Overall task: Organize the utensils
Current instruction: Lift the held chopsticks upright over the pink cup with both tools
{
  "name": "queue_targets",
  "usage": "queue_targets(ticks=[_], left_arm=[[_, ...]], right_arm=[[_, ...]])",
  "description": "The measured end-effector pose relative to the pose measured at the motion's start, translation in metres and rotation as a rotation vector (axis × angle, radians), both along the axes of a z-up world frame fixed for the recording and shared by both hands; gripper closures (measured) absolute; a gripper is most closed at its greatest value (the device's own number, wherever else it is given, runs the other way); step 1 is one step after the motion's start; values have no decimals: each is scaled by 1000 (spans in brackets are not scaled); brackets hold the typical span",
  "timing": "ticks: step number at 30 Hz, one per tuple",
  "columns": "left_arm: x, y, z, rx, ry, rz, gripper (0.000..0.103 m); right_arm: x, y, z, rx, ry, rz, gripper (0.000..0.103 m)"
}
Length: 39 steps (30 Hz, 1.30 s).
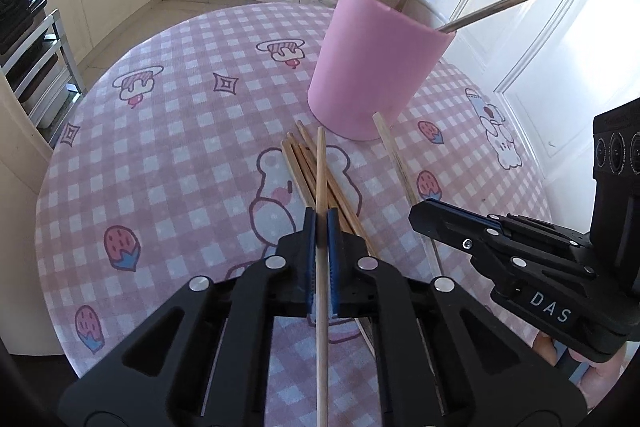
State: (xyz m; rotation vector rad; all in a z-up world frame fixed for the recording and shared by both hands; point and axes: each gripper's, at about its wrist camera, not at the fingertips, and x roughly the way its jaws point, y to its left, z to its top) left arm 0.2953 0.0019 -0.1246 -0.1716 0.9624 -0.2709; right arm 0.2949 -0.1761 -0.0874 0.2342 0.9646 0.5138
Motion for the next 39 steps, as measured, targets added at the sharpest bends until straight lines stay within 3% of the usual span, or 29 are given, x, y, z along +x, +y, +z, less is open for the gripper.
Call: queue_targets(ticks=[12,20,28,39], left_arm=[[-34,16,84,-51,-190,-1,97],[-47,25,126,-115,-286,-2,97],[-40,17,162,-119,-382,19,97],[-16,14,216,-127,-543,93,97]], right_arm=[[-23,1,74,12,-192,13,98],[-37,-1,119,-40,-360,-25,99],[-39,-4,158,-78,-563,-102,99],[-19,4,188,-100,-771,-200,99]])
